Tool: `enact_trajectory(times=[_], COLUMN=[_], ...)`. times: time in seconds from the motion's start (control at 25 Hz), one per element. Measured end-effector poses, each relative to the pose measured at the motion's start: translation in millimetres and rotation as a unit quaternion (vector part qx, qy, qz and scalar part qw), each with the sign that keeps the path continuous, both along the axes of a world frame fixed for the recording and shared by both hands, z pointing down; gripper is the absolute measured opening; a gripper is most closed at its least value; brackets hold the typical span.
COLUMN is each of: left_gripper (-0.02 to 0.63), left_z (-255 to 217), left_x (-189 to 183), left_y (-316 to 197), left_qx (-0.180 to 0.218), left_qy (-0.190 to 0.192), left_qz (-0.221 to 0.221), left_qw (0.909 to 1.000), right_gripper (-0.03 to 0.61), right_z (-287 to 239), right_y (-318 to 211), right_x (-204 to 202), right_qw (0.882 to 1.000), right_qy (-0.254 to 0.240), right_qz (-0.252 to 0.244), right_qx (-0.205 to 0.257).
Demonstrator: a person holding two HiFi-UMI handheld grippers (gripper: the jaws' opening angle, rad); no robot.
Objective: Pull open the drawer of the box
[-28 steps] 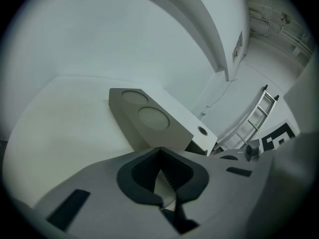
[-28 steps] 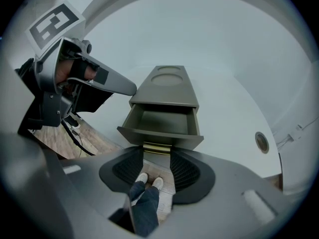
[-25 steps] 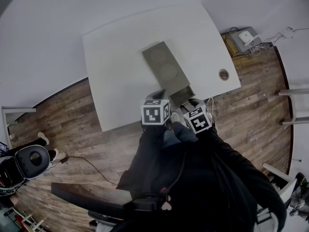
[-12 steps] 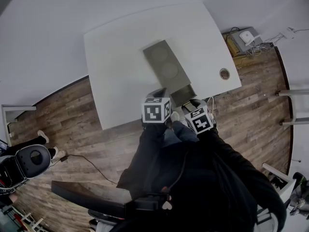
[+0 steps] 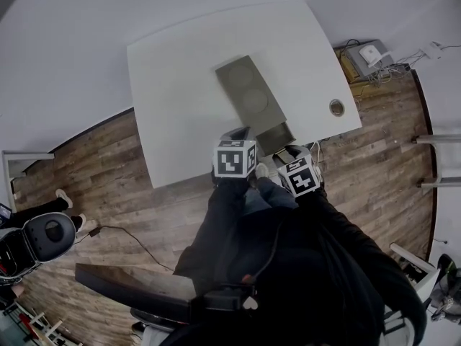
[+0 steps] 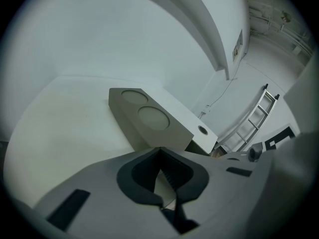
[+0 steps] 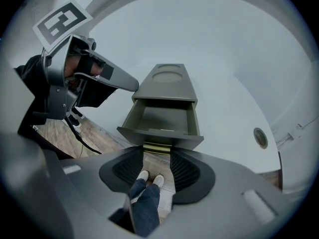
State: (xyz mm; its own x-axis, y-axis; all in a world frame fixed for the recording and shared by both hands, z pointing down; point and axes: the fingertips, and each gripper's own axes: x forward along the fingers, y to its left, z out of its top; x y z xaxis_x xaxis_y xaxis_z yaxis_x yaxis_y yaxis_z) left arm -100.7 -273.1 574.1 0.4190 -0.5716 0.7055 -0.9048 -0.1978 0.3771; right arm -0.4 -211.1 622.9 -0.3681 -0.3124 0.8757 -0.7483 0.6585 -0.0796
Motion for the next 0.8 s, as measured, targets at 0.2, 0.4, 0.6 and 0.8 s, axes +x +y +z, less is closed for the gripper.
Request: enact_trajectory(times=[0.2,0.4,0.6,0.8], left_gripper=[-0.005,-0.005,-0.005,-0.005], left_z=[1.0,-0.4,-0.1,1.1], left_x=[-1.6,-2.7,-1.7,-1.2], left_y=[0.3,-0.8,-0.7,-0.2], left_qx=[-0.004,-0.002,-0.004,-0.003], left_qy=[0.005,0.005,0.004,0.004], left_qz=[0.0,0.0,0.004,0.005], left_qw=[1.0,1.0,1.0,1.0], right_gripper=[0.164,0.164,0.164,0.164], right_z=[0.9,-0.6,-0.6,1.0], right_y=[0.4,-0.8,-0.3,1.3], right_x=[-1.3,-2.3,-1.4,-0.4], right_qw=[1.0,1.0,1.0,1.0], right_qy=[0.0,0.002,0.003,0.004], right_qz=[-0.001,-0.002,-0.002,-0.002], right_qx=[-0.002,-0.002,-0.004,-0.004])
